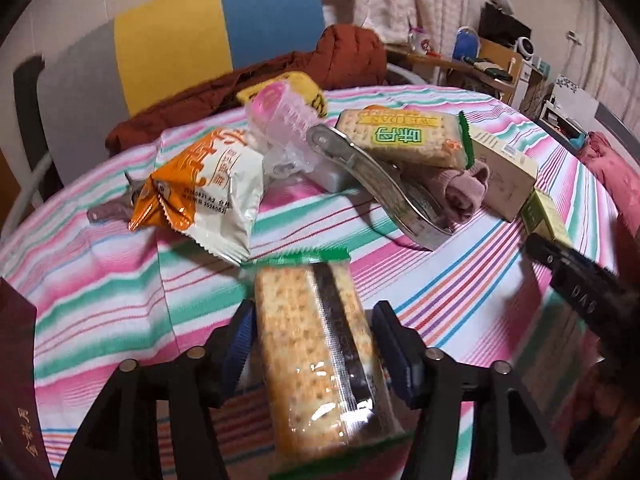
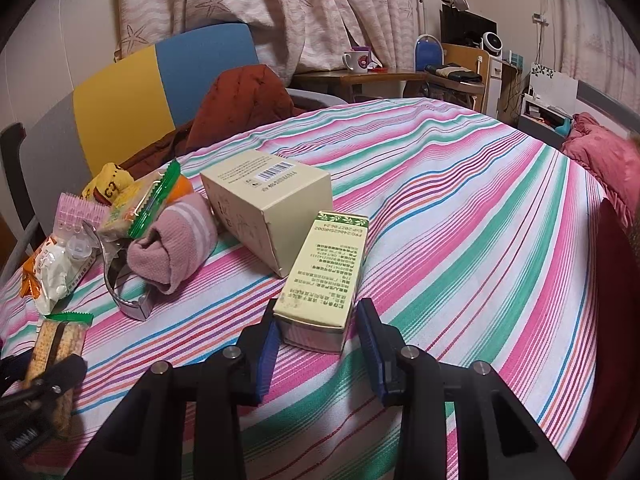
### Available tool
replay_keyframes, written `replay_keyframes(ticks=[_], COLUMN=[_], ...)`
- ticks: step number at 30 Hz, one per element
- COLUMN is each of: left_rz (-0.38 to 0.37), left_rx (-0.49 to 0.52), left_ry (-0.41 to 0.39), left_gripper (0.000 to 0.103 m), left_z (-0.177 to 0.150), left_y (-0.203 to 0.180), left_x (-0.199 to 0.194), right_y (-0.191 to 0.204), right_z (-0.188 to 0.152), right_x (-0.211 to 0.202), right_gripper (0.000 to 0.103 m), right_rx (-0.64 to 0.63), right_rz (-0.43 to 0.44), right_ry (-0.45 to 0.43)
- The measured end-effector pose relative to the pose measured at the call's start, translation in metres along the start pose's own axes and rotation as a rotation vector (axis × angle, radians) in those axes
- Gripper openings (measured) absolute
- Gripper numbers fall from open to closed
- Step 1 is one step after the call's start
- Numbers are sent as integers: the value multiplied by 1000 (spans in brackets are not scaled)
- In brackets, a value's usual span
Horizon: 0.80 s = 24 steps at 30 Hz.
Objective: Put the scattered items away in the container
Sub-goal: 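Grasp the saltine cracker pack with the left tool while the right tool grasps the small green-labelled box, then lift the cracker pack and green box and carry both to the gold tray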
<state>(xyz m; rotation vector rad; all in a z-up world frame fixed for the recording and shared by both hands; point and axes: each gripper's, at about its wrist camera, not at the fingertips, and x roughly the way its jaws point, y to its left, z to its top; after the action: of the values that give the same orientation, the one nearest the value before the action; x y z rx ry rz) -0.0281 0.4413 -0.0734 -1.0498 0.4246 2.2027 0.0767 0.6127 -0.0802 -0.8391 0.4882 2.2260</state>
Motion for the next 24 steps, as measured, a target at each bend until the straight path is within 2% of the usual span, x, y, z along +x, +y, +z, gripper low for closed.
replay_keyframes(ticks=[3,9,16,24], left_rz=[-26,-33,-65,-128], left_rx=[-20,-18,-47,-83], left_ry=[2,-3,-32,-42], left_gripper=[64,64,49,49], left_z=[1,0,-9,-25], left_y=[5,7,18,27], left_x=[1,1,-8,-24], right_y=[-1,-1,-1,-2], right_z=[-1,0,-6,-30], right_x=[0,-1,-9,-38], right_gripper=[39,36,31,30], right_rx=[4,7,5,9], right_rz=[3,4,16,70], right_ry=[-2,-6,-18,-16])
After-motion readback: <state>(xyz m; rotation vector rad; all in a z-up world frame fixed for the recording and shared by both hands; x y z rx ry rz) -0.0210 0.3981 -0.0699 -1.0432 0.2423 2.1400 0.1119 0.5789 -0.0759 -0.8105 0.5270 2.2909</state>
